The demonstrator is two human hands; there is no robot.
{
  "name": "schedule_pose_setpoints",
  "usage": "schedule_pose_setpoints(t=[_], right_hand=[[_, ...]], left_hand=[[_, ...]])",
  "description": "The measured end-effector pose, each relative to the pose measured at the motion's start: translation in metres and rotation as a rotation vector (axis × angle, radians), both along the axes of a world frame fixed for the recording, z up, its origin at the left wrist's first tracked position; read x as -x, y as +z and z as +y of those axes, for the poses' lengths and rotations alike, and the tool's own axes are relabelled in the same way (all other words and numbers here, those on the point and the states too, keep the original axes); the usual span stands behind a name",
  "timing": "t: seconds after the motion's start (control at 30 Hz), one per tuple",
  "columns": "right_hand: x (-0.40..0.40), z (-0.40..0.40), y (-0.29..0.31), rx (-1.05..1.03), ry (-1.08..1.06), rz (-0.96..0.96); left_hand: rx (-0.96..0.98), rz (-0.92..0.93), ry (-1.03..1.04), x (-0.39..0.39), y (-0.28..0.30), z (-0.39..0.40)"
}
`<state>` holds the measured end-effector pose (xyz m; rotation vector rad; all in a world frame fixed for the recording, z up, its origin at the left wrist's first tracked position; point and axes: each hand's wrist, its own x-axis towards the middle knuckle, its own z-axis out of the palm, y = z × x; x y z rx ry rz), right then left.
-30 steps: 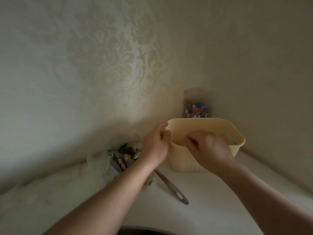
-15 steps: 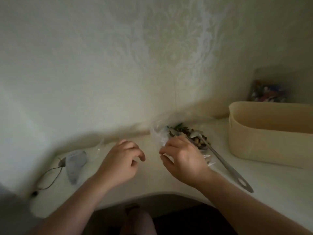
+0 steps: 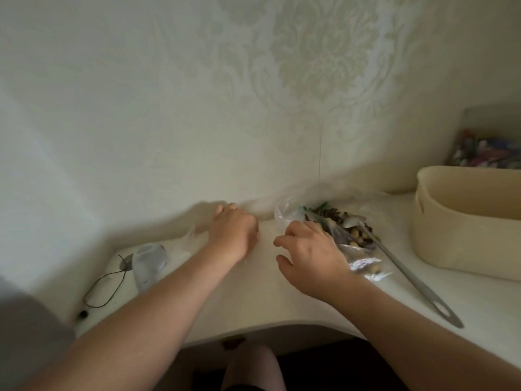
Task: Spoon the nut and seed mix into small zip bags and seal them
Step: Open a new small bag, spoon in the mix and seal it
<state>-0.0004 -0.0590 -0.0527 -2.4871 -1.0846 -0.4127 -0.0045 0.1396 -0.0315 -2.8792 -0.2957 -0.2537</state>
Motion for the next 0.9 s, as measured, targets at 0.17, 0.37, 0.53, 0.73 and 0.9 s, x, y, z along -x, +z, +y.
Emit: schedule_pose_setpoints(t=[0.17,0.37,0.53,0.73,0.9], right_hand=[[-0.012,-0.021,0.018,-0.255,0.061,0.059],[-0.035,-0.044,0.067,-0.799,0.031,0.651],[-0.062,-0.059,0.072,-0.999,-0.045,0.822],[-0.088,-0.085,0.046,-1.035,-0.180,0.882],[-0.087,-0.099,0.039,-0.913,-0.135,0.823]], left_hand=[[0.121,-0.451,-0.217,0.004,0.034,0.015],[0.432,-0.828,-0.583,0.006,0.076,-0.039],[0.511,-0.817,-0.730,-0.031,0.048,-0.081],[0.535,-0.698,-0.814,-0.062,0.019,-0.108],[0.888,-0.448,-0.798,-0.060,0.008,-0.117]])
